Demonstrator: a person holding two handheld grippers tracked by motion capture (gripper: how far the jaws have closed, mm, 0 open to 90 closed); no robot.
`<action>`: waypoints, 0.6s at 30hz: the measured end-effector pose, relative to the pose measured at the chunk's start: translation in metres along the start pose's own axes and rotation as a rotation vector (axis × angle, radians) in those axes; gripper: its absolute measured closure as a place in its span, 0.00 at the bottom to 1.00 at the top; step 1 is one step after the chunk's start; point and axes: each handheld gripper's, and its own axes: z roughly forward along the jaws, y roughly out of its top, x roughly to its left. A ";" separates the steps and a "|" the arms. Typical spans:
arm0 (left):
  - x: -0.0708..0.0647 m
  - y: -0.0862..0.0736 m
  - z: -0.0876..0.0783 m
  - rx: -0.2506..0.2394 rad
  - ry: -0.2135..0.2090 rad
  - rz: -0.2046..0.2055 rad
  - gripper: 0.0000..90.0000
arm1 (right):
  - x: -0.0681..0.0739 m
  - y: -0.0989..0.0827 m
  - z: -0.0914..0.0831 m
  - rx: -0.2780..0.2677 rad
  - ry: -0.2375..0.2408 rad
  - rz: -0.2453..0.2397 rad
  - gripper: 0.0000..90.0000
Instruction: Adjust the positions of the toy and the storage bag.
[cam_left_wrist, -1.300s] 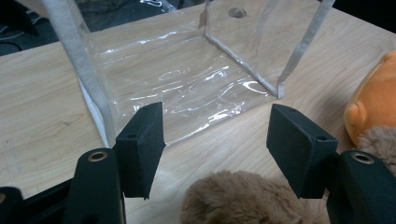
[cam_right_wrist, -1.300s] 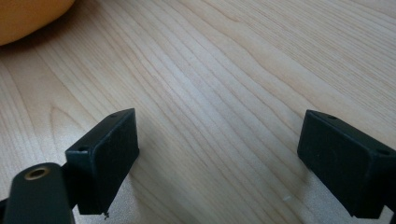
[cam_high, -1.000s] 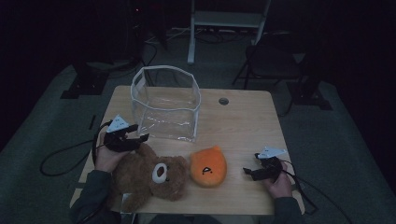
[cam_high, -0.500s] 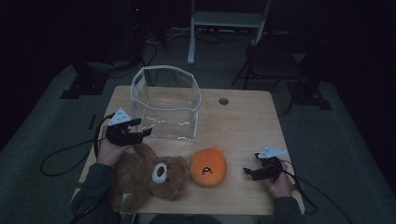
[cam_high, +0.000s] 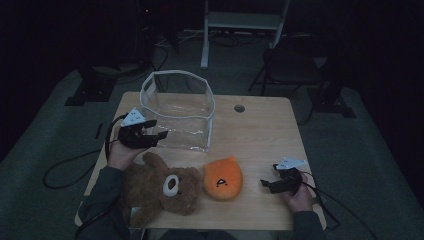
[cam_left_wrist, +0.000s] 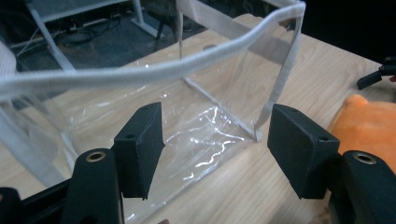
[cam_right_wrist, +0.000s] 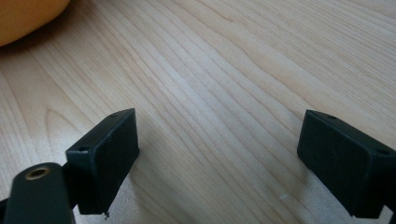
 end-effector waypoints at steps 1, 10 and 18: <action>0.000 0.003 0.000 0.000 0.000 0.006 0.40 | 0.000 0.000 0.000 0.000 0.000 -0.001 0.13; -0.001 0.026 0.005 -0.016 0.004 0.040 0.39 | 0.000 0.000 0.000 0.000 0.000 -0.001 0.13; -0.001 0.037 0.015 -0.006 -0.011 0.050 0.39 | 0.000 0.000 0.000 0.000 -0.001 -0.001 0.13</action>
